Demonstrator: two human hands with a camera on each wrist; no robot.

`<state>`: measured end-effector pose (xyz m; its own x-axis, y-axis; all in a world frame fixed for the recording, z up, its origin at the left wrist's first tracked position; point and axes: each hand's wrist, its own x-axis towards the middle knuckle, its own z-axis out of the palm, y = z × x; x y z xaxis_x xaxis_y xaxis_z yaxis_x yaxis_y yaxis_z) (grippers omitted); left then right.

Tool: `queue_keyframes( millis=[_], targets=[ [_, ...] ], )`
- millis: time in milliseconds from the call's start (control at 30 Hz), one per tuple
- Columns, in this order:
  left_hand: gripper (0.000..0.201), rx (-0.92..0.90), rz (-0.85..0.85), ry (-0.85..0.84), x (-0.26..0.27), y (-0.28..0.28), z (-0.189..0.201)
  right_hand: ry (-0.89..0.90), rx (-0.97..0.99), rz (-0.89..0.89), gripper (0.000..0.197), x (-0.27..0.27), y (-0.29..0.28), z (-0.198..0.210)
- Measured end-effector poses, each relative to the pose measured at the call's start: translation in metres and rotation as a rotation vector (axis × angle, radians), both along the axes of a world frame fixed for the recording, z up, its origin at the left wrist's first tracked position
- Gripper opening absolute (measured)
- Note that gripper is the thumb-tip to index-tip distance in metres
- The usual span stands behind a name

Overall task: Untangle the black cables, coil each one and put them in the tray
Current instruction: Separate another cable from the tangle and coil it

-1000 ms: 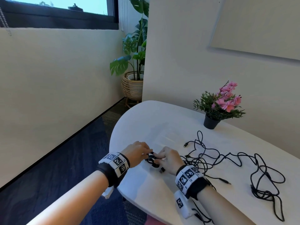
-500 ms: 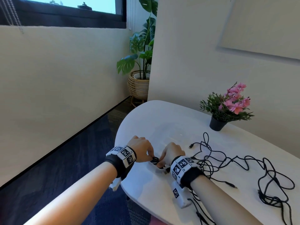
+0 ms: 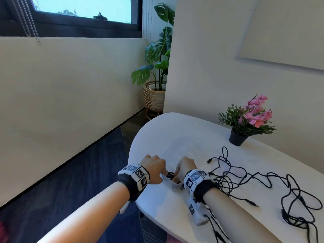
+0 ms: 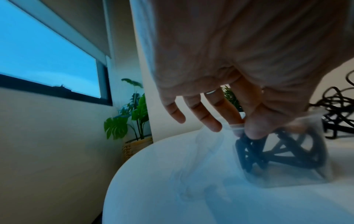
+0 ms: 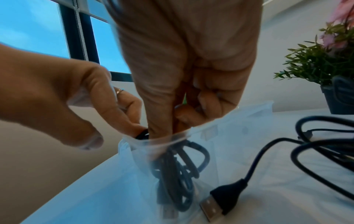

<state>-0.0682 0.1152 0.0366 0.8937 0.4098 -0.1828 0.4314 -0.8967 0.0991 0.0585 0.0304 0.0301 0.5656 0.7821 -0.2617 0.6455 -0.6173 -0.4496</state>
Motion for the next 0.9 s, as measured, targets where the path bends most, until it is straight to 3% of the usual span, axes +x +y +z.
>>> queue_keyframes(
  millis=[167, 267, 333, 433, 500, 567, 733, 833, 900],
  targets=[
    [0.042, 0.039, 0.007, 0.011, -0.008, -0.011, 0.002, 0.209, -0.011, 0.19, 0.018, 0.018, -0.023, 0.013],
    [0.048, 0.014, 0.049, 0.003, -0.014, -0.017, 0.001, 0.382, 0.236, 0.127, 0.031, 0.039, -0.05, 0.018],
    [0.047, 0.054, 0.06, -0.019, -0.015, -0.022, 0.002, 0.181, 0.32, 0.016, 0.031, 0.06, -0.07, 0.015],
    [0.046, 0.147, 0.041, -0.136, -0.011, -0.032, 0.006, -0.28, -0.105, 0.068, 0.04, 0.081, -0.1, 0.005],
    [0.049, 0.113, 0.033, -0.236, -0.007, -0.041, 0.007, -0.304, -0.224, 0.063, 0.035, 0.091, -0.113, -0.006],
    [0.049, 0.007, 0.021, -0.304, -0.001, -0.053, 0.008, -0.25, -0.09, -0.043, 0.021, 0.097, -0.121, -0.005],
    [0.039, -0.154, -0.045, -0.36, 0.015, -0.081, 0.01, -0.168, 0.49, -0.243, 0.006, 0.1, -0.14, 0.037],
    [0.037, -0.24, -0.04, -0.461, 0.026, -0.093, 0.01, -0.072, 0.706, -0.201, 0.007, 0.088, -0.149, 0.061],
    [0.046, -0.315, -0.018, -0.573, 0.037, -0.104, 0.01, -0.008, 0.792, -0.108, 0.012, 0.081, -0.155, 0.07]
  ],
)
